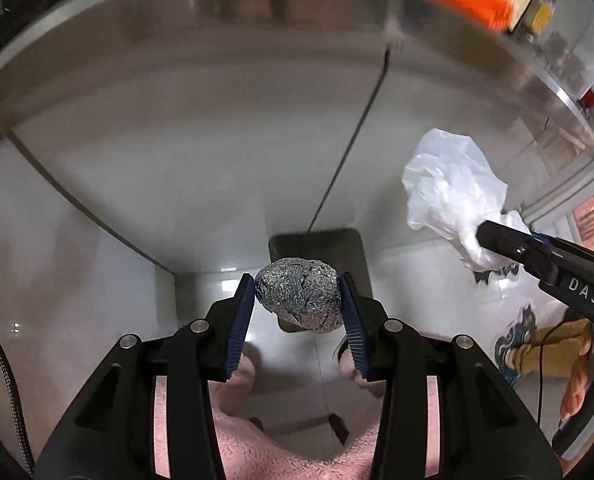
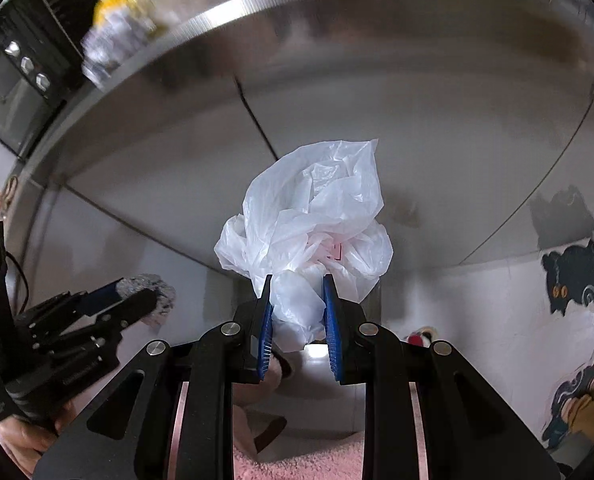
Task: Collect trash
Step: 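Carry the foil ball and white bag down over the floor bin, then open both tools to drop the foil ball and bag into the bin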
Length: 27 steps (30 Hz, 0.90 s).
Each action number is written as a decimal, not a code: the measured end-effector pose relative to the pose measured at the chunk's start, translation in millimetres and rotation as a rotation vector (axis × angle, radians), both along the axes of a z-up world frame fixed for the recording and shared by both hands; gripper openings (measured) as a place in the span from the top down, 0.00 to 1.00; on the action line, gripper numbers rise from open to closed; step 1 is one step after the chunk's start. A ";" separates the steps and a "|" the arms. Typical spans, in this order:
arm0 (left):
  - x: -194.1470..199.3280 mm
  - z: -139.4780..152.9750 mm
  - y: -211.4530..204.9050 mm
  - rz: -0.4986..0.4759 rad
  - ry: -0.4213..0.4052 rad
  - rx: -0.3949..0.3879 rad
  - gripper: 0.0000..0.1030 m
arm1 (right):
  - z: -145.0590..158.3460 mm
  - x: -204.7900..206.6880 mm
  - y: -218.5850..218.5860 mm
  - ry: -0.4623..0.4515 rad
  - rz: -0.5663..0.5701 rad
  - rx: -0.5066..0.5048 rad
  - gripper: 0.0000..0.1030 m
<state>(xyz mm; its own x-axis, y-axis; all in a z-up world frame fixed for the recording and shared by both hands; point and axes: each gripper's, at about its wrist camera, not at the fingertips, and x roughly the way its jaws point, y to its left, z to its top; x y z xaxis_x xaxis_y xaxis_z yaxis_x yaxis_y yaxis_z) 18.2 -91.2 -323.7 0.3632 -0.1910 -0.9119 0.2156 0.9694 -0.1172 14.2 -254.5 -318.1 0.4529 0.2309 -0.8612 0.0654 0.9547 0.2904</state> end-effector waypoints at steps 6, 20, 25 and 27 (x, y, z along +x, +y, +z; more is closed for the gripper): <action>12.4 -64.6 -13.1 -0.004 0.073 0.009 0.60 | -67.8 16.3 -0.3 0.080 0.002 0.007 0.77; 52.9 -193.5 -56.0 -0.054 0.241 0.034 0.60 | -182.9 71.7 -4.9 0.271 -0.015 0.036 0.75; 58.3 -209.9 -62.5 -0.060 0.263 0.041 0.58 | -195.1 85.3 -6.3 0.294 -0.023 0.033 0.68; 59.9 -209.4 -62.3 -0.052 0.257 0.035 0.52 | -189.7 91.3 -4.5 0.285 -0.027 0.030 0.52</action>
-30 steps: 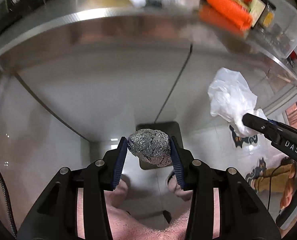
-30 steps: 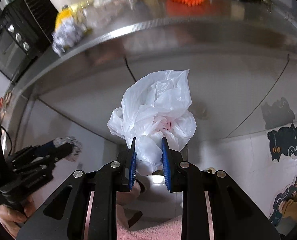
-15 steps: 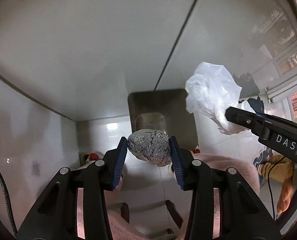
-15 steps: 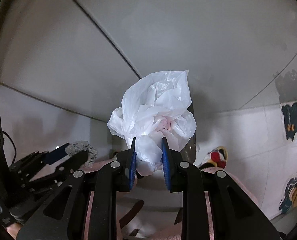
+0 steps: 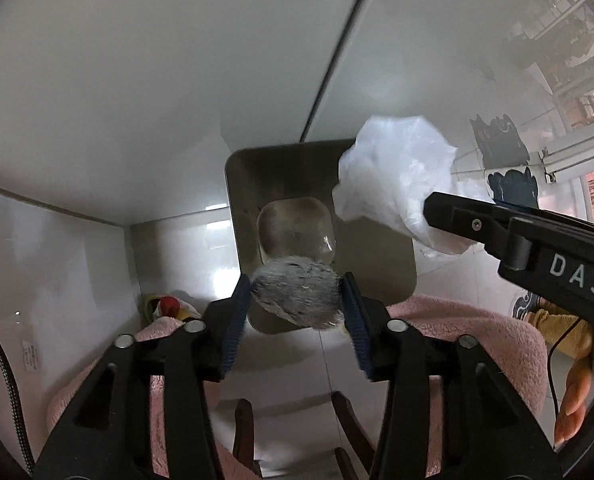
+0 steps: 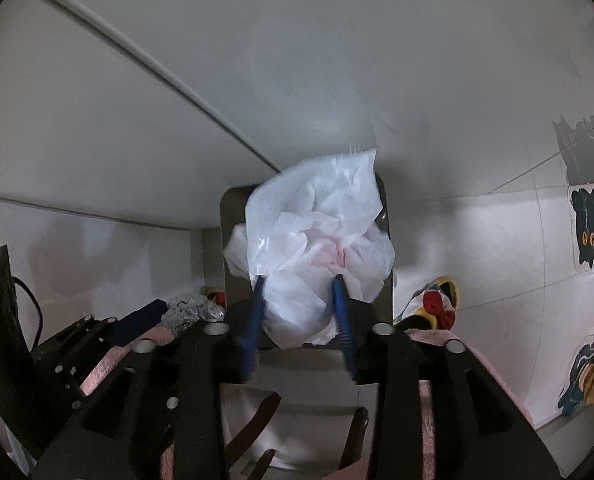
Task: Collect trash
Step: 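Open both tools to drop the foil ball and bag into the bin, then grasp the crumpled printed paper with the left tool while the right tool grasps the orange foam net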
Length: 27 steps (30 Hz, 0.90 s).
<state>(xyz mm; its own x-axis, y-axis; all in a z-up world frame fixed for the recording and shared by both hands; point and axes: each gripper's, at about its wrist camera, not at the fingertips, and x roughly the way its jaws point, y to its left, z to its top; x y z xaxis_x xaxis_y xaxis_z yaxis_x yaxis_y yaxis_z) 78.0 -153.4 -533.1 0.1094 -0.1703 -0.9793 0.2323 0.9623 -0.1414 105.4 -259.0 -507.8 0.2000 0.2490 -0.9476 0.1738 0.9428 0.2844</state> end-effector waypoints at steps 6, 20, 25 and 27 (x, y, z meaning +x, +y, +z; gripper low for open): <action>-6.8 19.6 18.4 0.031 -0.044 -0.010 0.35 | 25.0 -1.3 1.4 -0.057 -0.013 -0.023 0.38; -46.7 142.7 61.3 0.093 -0.293 -0.044 0.08 | 143.3 -63.3 -6.8 -0.353 -0.036 -0.166 0.04; -60.3 189.3 69.1 0.090 -0.392 -0.035 0.08 | 185.2 -78.3 -1.6 -0.416 -0.011 -0.156 0.04; -63.2 210.6 72.8 0.099 -0.409 -0.038 0.08 | 203.3 -82.9 1.0 -0.431 0.007 -0.151 0.04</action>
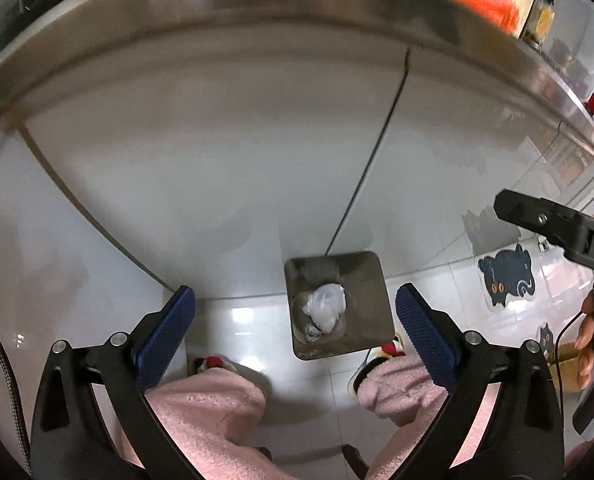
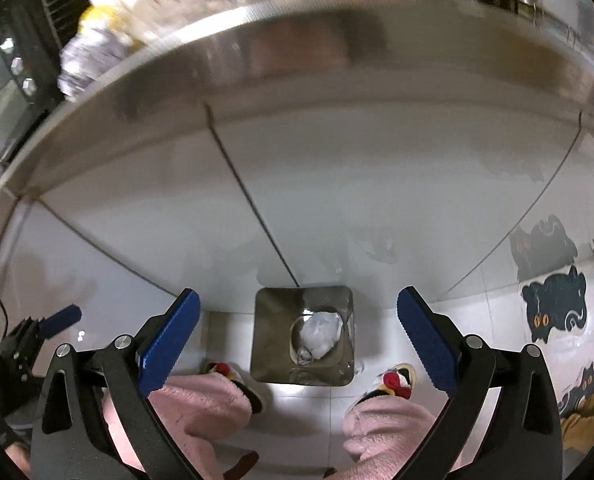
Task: Collect trash
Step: 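Grasp the crumpled printed paper with the left tool while the right tool grasps the orange foam net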
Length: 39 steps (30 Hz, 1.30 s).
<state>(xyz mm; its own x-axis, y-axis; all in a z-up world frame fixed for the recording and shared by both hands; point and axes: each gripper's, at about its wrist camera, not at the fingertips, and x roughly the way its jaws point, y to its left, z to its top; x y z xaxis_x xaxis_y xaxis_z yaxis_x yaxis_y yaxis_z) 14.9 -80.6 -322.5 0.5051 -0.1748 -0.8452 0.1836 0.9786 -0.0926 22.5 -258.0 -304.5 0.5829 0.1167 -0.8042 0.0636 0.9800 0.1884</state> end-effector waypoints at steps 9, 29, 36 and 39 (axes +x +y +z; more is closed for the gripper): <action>3.3 82.2 24.0 0.020 -0.059 -0.040 0.08 | 78.8 1.0 -18.5 -0.079 -0.009 0.031 0.04; 101.6 153.7 -0.1 -0.030 -0.139 -0.001 0.08 | 171.9 112.4 -71.9 -0.161 -0.087 0.011 0.04; 128.9 145.3 -12.4 -0.049 -0.113 0.017 0.09 | 156.5 145.4 -76.7 -0.125 -0.089 -0.015 0.04; 138.0 140.3 -17.7 -0.061 -0.103 0.022 0.11 | 151.6 153.8 -77.4 -0.124 -0.082 -0.018 0.04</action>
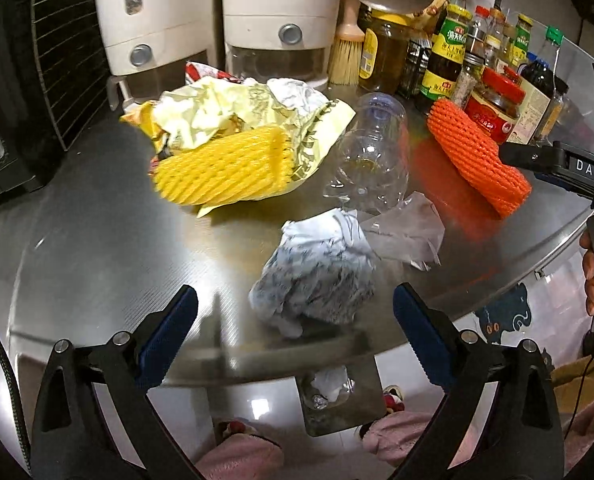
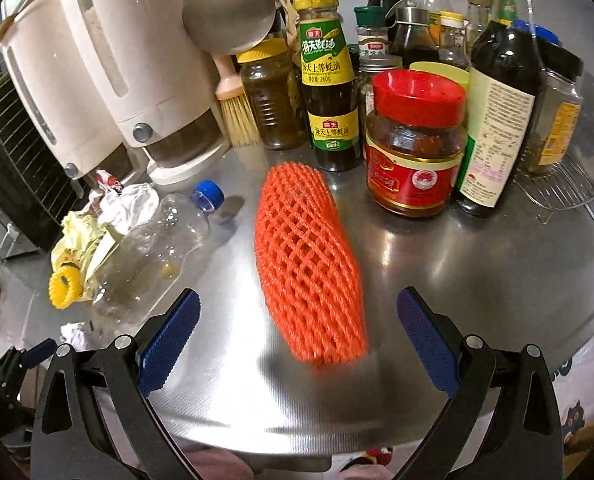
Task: Collect trash
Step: 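Grasp the crumpled printed paper with the left tool while the right tool grasps the orange foam net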
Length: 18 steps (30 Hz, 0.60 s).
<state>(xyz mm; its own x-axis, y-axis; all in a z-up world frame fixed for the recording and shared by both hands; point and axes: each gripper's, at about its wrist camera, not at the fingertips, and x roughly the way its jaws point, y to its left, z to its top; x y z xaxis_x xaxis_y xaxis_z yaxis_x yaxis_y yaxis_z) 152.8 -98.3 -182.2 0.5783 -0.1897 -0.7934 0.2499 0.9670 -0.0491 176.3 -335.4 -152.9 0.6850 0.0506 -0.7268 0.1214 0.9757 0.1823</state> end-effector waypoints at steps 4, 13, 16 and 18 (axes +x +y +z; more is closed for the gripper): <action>10.7 -6.0 -4.6 0.000 0.007 0.010 0.17 | -5.5 10.6 1.6 -0.001 0.014 -0.008 0.09; 11.6 -12.7 -0.3 -0.011 0.031 -0.012 0.41 | -29.0 22.9 3.6 0.063 0.037 -0.029 0.46; 9.0 -9.7 2.0 -0.005 0.020 -0.011 0.44 | -28.4 19.2 2.9 0.061 0.037 -0.027 0.71; 5.7 -6.3 4.1 0.001 0.009 -0.010 0.45 | -24.4 14.4 3.2 0.050 0.039 -0.024 0.79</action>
<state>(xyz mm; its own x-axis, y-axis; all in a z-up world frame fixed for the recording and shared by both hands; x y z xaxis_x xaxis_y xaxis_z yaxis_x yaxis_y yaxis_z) 158.5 -94.3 -188.5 0.5715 -0.1971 -0.7966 0.2481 0.9668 -0.0612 190.7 -332.2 -177.3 0.6452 0.0589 -0.7617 0.0918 0.9838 0.1538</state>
